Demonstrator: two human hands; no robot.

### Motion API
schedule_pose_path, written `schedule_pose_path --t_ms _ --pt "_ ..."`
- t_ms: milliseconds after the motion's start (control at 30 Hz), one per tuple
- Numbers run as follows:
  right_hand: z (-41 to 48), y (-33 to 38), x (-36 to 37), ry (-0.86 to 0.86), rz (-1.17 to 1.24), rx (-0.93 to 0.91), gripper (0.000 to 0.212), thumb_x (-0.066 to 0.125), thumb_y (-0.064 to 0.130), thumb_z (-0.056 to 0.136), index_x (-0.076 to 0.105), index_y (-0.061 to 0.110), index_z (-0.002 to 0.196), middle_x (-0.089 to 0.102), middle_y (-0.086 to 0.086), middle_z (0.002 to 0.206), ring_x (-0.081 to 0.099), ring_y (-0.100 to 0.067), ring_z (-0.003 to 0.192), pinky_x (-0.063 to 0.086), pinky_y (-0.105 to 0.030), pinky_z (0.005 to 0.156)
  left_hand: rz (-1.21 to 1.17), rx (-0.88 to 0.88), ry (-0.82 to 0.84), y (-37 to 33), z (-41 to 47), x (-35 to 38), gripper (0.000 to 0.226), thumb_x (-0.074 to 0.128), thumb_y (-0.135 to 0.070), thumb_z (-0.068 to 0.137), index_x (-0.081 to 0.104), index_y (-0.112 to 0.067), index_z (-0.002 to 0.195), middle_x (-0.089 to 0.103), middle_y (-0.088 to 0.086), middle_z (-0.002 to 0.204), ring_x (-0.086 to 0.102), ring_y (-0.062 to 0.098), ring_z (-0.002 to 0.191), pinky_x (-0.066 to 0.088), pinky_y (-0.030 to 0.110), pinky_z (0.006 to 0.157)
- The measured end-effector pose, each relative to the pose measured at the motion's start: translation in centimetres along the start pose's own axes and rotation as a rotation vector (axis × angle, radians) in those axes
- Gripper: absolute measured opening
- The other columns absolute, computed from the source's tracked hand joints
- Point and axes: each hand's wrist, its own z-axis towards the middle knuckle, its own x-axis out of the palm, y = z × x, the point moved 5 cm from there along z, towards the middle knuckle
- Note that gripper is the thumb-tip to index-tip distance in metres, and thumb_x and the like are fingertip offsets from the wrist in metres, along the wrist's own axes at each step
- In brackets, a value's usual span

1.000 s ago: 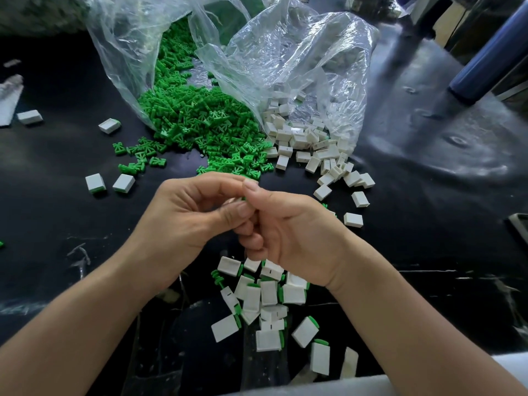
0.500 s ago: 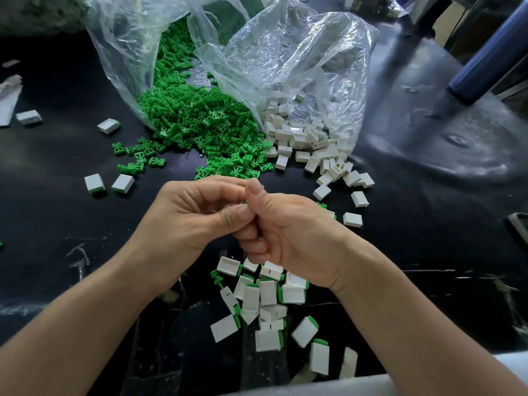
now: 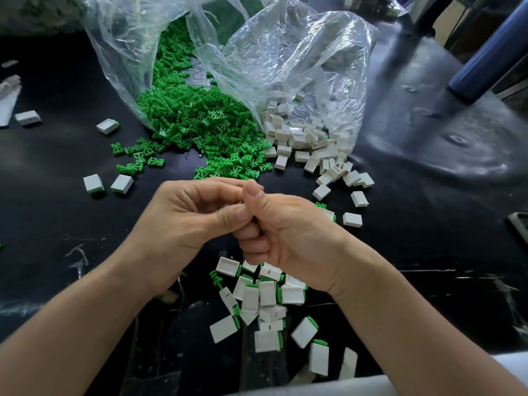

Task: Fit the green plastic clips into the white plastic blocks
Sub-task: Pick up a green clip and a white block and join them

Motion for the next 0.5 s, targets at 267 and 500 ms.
schedule_pose_path --t_ms 267,500 --pt "0.54 -0.83 -0.32 0.049 0.103 0.143 0.048 0.031 0.054 0.084 0.061 0.021 0.068 0.036 0.006 0.048 0.028 -0.006 0.042 0.024 -0.019 0.044 0.053 -0.013 0.013 -0.17 -0.02 0.08 0.021 0.065 -0.007 0.063 0.07 -0.003 0.082 0.07 0.005 0.064 0.066 0.011 0.058 0.053 0.018 0.059" --pt "0.43 -0.56 -0.33 0.061 0.174 0.084 0.029 0.04 0.044 0.077 0.059 0.023 0.083 0.035 0.005 0.055 0.028 -0.004 0.046 0.024 -0.017 0.048 -0.043 -0.049 -0.026 0.22 0.05 -0.15 0.016 0.067 -0.01 0.055 0.073 -0.005 0.069 0.069 0.003 0.061 0.065 0.011 0.055 0.053 0.019 0.059"
